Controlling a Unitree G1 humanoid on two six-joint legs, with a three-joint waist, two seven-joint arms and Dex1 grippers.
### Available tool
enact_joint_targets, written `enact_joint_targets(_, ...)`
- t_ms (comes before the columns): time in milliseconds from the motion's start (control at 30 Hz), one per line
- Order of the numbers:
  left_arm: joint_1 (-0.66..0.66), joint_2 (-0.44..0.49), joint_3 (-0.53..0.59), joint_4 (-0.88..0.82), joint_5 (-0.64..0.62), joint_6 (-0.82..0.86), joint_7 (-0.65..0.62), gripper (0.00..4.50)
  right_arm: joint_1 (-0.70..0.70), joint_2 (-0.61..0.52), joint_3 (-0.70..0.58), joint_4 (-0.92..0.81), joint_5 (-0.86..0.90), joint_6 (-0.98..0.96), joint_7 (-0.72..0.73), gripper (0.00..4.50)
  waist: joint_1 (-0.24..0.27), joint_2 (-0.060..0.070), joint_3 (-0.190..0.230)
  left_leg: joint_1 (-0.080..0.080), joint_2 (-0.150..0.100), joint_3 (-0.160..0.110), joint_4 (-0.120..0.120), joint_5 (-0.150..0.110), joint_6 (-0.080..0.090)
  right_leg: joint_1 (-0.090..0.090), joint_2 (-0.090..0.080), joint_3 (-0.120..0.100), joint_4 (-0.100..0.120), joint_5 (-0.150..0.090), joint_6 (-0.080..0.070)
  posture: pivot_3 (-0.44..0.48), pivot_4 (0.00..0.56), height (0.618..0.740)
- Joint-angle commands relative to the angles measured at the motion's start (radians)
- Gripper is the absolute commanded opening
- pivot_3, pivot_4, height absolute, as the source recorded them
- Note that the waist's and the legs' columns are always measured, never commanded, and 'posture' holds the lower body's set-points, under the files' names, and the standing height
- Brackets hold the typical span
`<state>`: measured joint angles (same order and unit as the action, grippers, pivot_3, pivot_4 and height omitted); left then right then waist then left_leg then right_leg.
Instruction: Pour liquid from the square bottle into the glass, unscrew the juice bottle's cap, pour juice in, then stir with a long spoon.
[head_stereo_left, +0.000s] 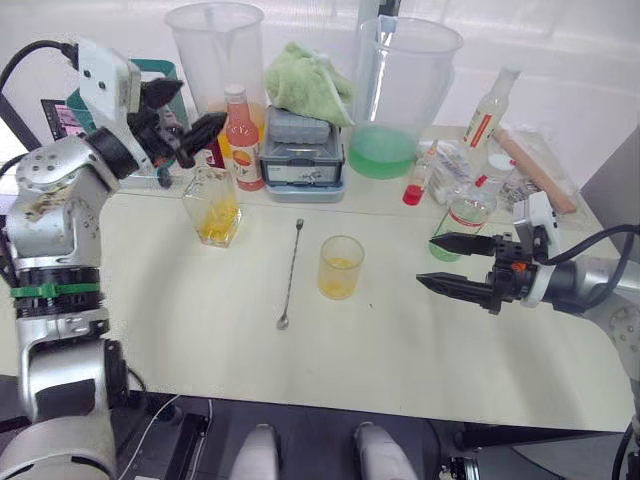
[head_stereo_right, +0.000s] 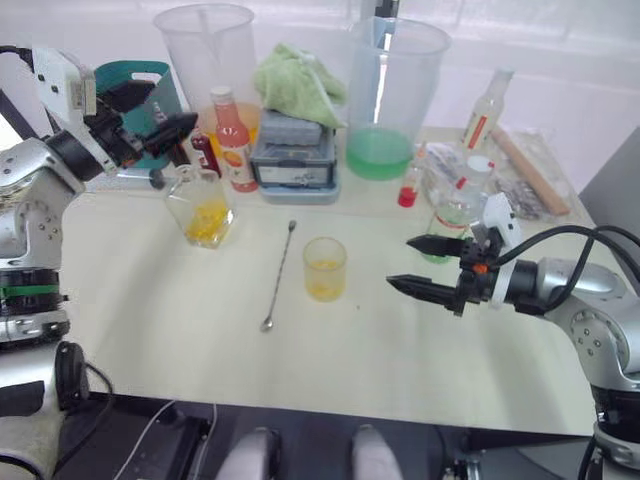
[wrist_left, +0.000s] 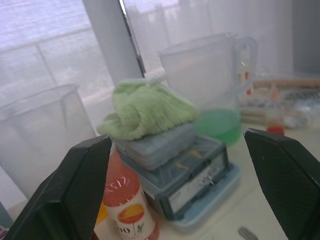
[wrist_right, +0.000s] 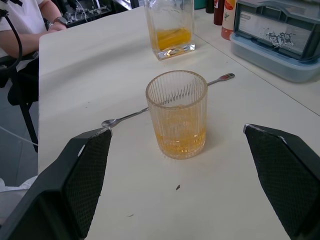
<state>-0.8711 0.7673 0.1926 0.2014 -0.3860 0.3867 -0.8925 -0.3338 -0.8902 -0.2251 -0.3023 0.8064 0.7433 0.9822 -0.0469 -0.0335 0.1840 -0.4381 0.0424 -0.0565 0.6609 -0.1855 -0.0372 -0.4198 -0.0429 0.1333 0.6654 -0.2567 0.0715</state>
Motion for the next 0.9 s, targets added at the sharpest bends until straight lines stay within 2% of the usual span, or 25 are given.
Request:
enact_joint_targets(33, 0.087, 0.016, 0.03, -0.134, -0.066, 0.055, -0.033, 4.46, 0.007, 0.015, -0.048, -0.028, -0.02, -0.047, -0.033, 4.5, 0.001, 0.0, 0.0, 0.0, 0.0, 0.0, 0.0, 0.0, 0.0, 0.0, 0.0, 0.0, 0.0, 0.0, 0.0, 0.0, 0.15, 0.723)
enact_joint_targets(100, 0.167, 0.025, 0.048, -0.206, -0.1, 0.087, -0.048, 4.46, 0.035, 0.014, -0.069, -0.048, -0.009, -0.043, -0.038, 4.5, 0.001, 0.0, 0.0, 0.001, 0.0, 0.0, 0.0, 0.0, 0.0, 0.001, 0.0, 0.0, 0.0, 0.0, 0.0, 0.0, 0.15, 0.723)
enact_joint_targets(167, 0.268, 0.056, 0.041, -0.271, -0.154, 0.092, -0.166, 4.46, 0.066, 0.007, -0.111, -0.062, 0.024, -0.018, -0.044, 4.5, 0.001, 0.0, 0.0, 0.0, 0.001, 0.0, 0.0, 0.0, 0.0, 0.0, 0.0, 0.0, 0.0, 0.0, 0.0, 0.0, 0.15, 0.723)
enact_joint_targets(267, 0.362, 0.088, 0.024, -0.318, -0.169, 0.088, -0.237, 4.46, 0.116, -0.006, -0.143, -0.084, 0.008, -0.034, -0.044, 4.5, 0.003, 0.0, 0.0, 0.0, 0.001, 0.001, 0.0, 0.0, 0.0, 0.0, 0.0, 0.0, 0.0, 0.0, -0.001, 0.0, 0.15, 0.723)
enact_joint_targets(333, 0.378, 0.086, 0.02, -0.312, -0.186, 0.122, -0.242, 4.46, 0.155, -0.003, -0.171, -0.105, 0.004, -0.033, -0.061, 4.5, 0.007, 0.0, 0.0, 0.001, 0.001, 0.001, 0.0, 0.0, 0.0, 0.001, 0.0, -0.001, 0.0, 0.0, -0.001, 0.0, 0.15, 0.723)
enact_joint_targets(467, 0.413, 0.087, -0.019, -0.31, -0.164, 0.084, -0.293, 4.46, 0.23, 0.009, -0.208, -0.144, -0.036, -0.078, -0.081, 4.5, 0.006, 0.0, 0.0, 0.002, 0.001, 0.001, 0.0, 0.001, 0.0, 0.002, 0.0, -0.001, -0.001, -0.002, 0.002, 0.0, 0.15, 0.723)
enact_joint_targets(633, 0.433, 0.009, -0.021, -0.343, -0.202, 0.032, -0.311, 4.46, 0.349, 0.087, -0.294, -0.182, -0.075, -0.124, -0.179, 4.5, 0.007, 0.0, 0.0, 0.002, 0.002, 0.001, 0.0, 0.001, 0.0, 0.002, 0.0, -0.001, -0.001, -0.001, 0.0, 0.0, 0.15, 0.723)
enact_joint_targets(733, 0.435, -0.024, -0.012, -0.351, -0.218, 0.012, -0.314, 4.46, 0.336, 0.139, -0.312, -0.145, -0.111, -0.166, -0.256, 4.5, 0.004, 0.0, 0.0, 0.003, 0.001, 0.001, 0.0, 0.001, 0.0, 0.003, 0.0, -0.001, -0.001, -0.001, -0.001, 0.0, 0.15, 0.723)
enact_joint_targets(900, 0.45, -0.035, 0.01, -0.386, -0.257, 0.016, -0.302, 4.46, 0.212, 0.185, -0.295, -0.016, -0.177, -0.238, -0.356, 4.5, -0.008, 0.0, 0.0, 0.008, 0.003, 0.003, 0.0, 0.001, 0.0, 0.007, 0.001, -0.001, -0.001, -0.002, 0.0, 0.0, 0.15, 0.723)
